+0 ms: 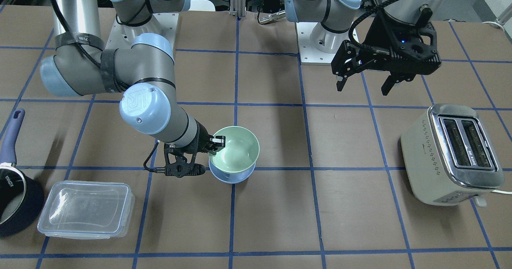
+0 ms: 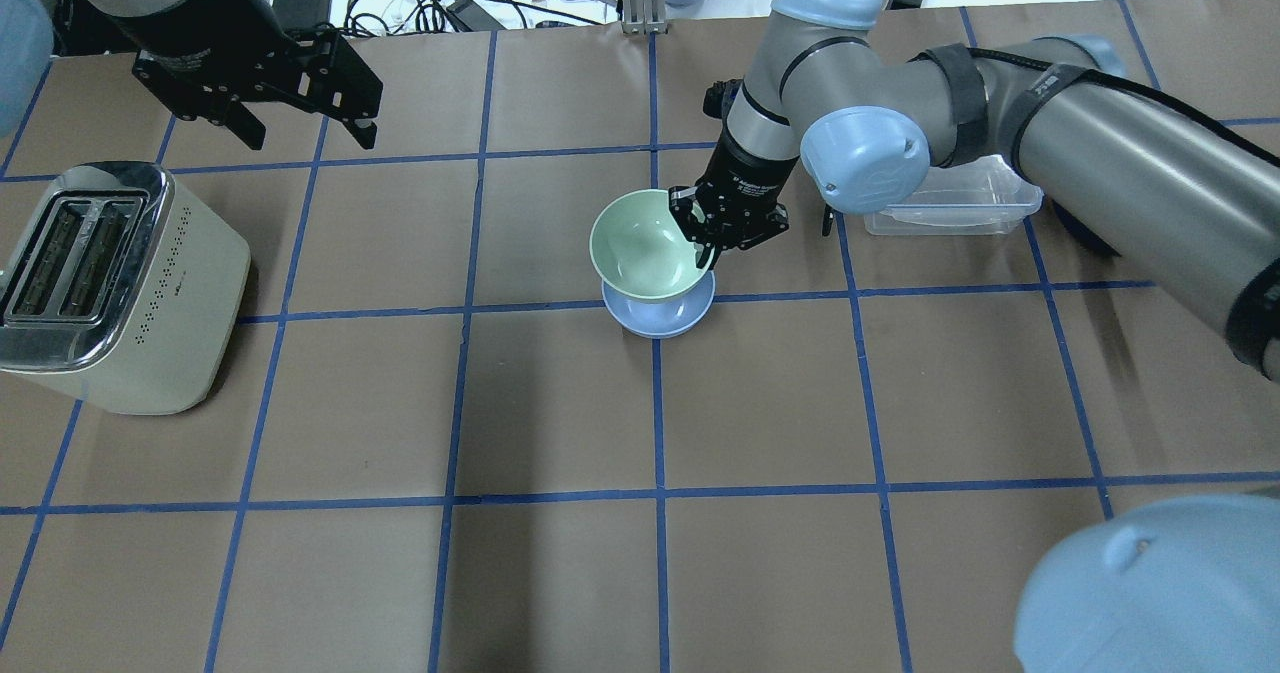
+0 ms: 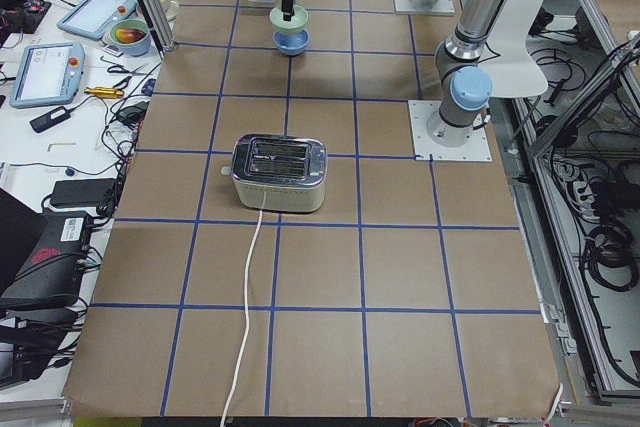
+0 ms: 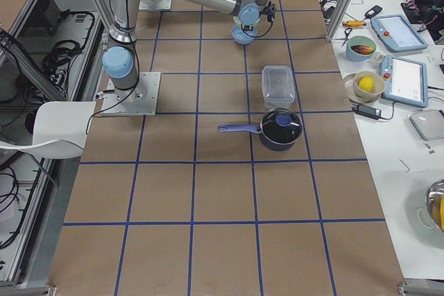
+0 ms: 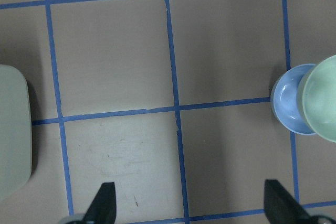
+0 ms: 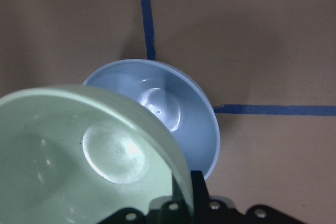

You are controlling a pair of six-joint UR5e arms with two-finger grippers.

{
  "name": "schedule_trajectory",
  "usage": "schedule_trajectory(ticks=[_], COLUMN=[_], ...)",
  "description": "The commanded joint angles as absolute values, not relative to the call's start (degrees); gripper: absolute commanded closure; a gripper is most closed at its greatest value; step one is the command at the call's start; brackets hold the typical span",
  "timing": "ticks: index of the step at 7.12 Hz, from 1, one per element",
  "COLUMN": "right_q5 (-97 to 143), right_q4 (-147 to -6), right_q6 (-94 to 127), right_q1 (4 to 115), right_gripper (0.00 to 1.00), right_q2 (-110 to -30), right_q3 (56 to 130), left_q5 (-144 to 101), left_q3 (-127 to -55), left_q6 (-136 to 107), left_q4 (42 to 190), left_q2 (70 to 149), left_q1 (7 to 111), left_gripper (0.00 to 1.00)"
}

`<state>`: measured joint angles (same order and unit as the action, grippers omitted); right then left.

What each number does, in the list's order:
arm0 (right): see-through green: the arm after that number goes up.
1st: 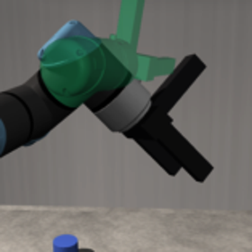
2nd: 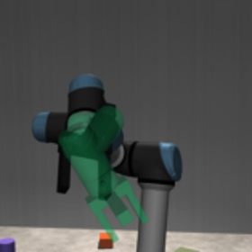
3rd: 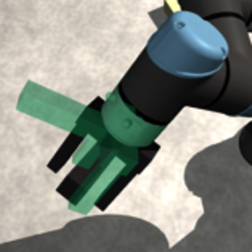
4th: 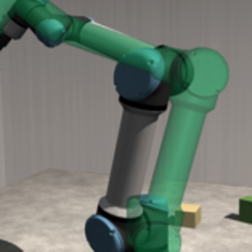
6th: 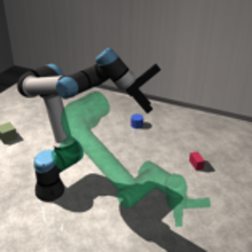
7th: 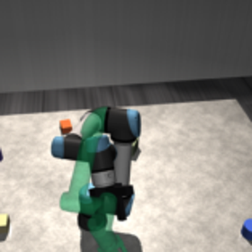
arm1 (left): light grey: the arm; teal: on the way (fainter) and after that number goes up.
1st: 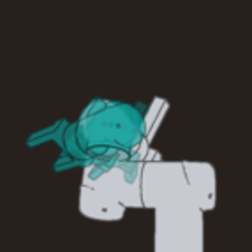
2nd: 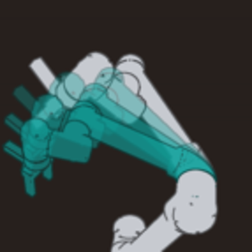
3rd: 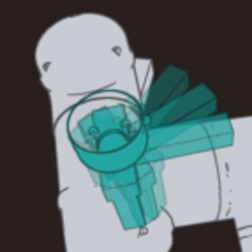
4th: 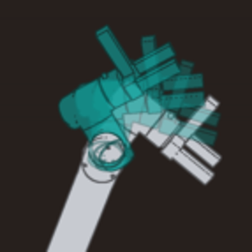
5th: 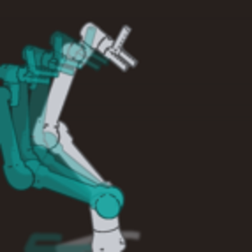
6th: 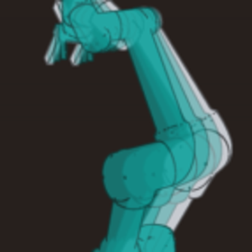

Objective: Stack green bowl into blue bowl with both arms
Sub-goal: 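Carry the green bowl over the blue bowl and lower it inside with the right gripper, then open the right gripper to release the green bowl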

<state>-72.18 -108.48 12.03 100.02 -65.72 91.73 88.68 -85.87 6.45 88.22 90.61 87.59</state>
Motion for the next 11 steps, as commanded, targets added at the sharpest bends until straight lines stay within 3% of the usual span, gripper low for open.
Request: schedule_trajectory(ticks=[1,2,3,4,5,7,9,11], right_q5=[-72.0,-72.0,-72.1,-72.4,-72.6,-74.6,-79.0,-79.3], right_q4=[-109.0,-110.6,-110.7,-111.3,-112.8,-111.4,-101.7,-92.8], right_q6=[12.3,12.7,12.7,12.0,12.5,12.7,11.7,9.8], right_q1=[100.4,100.4,100.3,100.3,100.3,98.7,95.8,91.9], right_gripper=[1.0,1.0,0.89,0.65,0.03,0.0,0.0,0.0], right_q2=[-65.0,-65.0,-65.0,-65.0,-65.1,-66.5,-72.5,-78.3], right_q3=[93.4,94.4,94.7,95.6,95.5,93.2,88.1,87.5], left_q5=[90.9,90.9,91.4,91.1,90.8,90.5,90.7,90.6], left_q3=[-86.2,-85.8,-86.0,-86.0,-85.9,-86.0,-86.5,-86.5], left_q6=[6.1,5.5,5.5,5.7,5.7,5.7,5.7,5.7], left_q4=[89.6,89.6,89.5,89.5,89.4,89.0,89.0,88.9], left_q2=[91.6,92.1,91.8,91.7,91.8,92.0,91.8,91.9], left_q1=[87.4,87.5,87.5,87.4,87.3,87.3,87.3,87.3], left_gripper=[0.0,0.0,0.0,0.0,0.0,0.0,0.0,0.0])
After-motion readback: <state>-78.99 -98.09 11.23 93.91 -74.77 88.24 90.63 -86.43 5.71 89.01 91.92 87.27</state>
